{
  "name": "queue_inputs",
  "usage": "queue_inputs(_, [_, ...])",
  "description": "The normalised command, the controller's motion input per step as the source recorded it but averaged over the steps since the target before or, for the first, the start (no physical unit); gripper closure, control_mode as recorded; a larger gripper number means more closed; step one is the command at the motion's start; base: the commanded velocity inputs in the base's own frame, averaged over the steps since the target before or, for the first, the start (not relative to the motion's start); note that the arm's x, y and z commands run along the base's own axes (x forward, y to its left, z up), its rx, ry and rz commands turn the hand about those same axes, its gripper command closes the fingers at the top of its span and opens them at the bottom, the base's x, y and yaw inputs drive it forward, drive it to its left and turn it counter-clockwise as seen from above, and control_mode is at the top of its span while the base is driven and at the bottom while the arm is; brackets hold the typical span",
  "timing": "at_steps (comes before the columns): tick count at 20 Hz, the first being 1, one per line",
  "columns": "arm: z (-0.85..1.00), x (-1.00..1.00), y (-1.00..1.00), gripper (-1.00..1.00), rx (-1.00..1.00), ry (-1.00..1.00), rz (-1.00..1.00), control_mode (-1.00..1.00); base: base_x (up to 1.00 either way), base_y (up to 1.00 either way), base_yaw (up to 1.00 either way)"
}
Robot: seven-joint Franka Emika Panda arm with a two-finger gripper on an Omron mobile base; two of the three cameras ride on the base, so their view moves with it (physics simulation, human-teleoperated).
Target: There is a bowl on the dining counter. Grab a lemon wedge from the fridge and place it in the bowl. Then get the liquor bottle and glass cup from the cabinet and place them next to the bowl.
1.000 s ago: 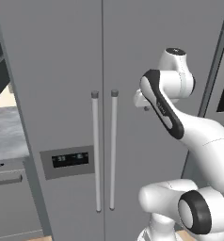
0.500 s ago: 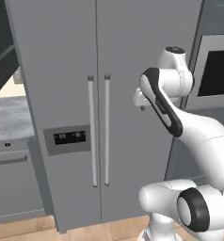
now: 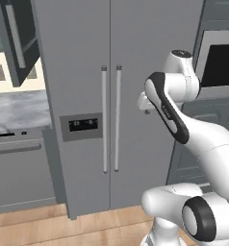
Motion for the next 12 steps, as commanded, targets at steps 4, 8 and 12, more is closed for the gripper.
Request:
queue_inputs(4, [0.0, 0.0, 0.0, -1.0, 0.0, 0.0, 0.0, 1.0, 0.0, 0.45, 0.0])
queue_inputs(8, [0.0, 0.0, 0.0, -1.0, 0.0, 0.0, 0.0, 1.0, -0.06, 0.12, 0.0])
queue_inputs(12, [0.0, 0.0, 0.0, -1.0, 0.0, 0.0, 0.0, 1.0, -0.02, 0.12, 0.0])
